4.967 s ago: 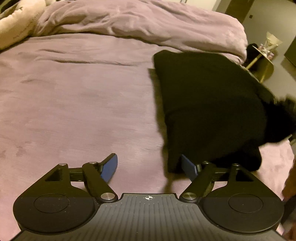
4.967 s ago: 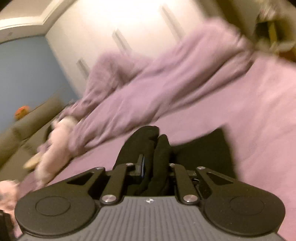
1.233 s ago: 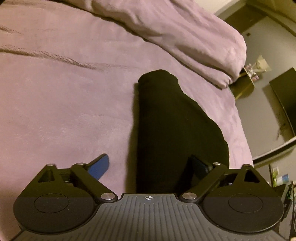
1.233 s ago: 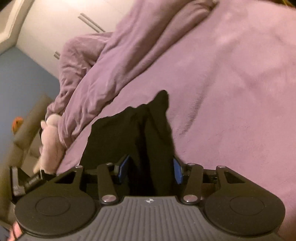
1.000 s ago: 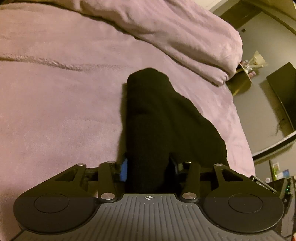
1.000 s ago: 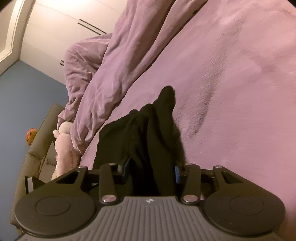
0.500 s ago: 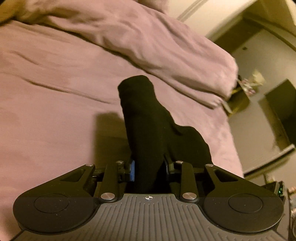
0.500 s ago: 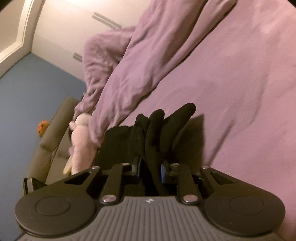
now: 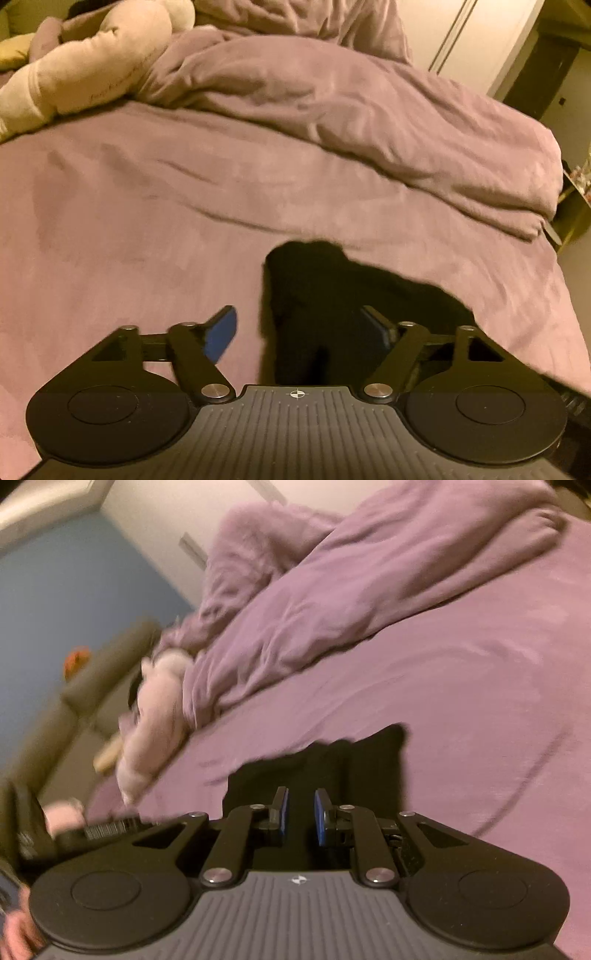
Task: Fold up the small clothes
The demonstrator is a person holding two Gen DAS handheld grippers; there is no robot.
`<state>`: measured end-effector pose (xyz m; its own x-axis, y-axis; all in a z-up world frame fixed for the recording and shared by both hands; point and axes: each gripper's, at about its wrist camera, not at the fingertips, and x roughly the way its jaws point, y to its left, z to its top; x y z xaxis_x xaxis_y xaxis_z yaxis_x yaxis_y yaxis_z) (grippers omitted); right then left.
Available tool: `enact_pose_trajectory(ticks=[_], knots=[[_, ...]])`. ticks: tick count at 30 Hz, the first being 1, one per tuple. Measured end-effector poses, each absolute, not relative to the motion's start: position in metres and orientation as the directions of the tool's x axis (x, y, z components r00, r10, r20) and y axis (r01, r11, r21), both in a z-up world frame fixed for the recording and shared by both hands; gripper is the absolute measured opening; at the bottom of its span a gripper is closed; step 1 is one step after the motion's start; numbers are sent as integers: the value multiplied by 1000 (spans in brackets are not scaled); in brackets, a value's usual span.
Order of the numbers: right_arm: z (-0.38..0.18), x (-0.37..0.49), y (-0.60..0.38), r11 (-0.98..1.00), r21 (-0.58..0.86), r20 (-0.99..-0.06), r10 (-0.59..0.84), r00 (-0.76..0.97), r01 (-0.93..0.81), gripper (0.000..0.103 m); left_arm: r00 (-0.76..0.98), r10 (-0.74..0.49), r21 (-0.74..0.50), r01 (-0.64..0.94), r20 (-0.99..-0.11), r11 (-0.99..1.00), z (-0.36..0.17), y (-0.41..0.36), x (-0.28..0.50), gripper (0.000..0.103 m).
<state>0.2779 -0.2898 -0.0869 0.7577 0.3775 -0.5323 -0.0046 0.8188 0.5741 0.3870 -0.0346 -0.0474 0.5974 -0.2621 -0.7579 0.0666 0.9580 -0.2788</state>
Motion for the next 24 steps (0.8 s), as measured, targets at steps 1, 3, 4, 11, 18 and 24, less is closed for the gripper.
enact_pose_trajectory(ticks=[1,3,4,11,18,24], knots=[[-88,285,-280,828,560,-537,378,755,-16,16,596,-252,-266,66,-762,962,-51,-38,391,83],[-94,305,-263,870,494,-575,335,747,-10,16,587,-225,-232,64,-777,971,-63,-49,403,83],[-99,314,-259,890,456,-597,302,743,6,15,583,-215,-220,63,-784,974,-70,-54,406,83],[-131,333,-286,900,411,-621,158,767,147,0,592,-121,-131,26,-797,991,-118,-79,426,92],[-123,304,-297,912,385,-602,134,787,139,0,600,-78,-71,36,-796,997,-111,-74,411,95],[-104,234,-279,919,393,-557,202,805,42,25,598,-103,-91,50,-795,995,-99,-66,373,95]])
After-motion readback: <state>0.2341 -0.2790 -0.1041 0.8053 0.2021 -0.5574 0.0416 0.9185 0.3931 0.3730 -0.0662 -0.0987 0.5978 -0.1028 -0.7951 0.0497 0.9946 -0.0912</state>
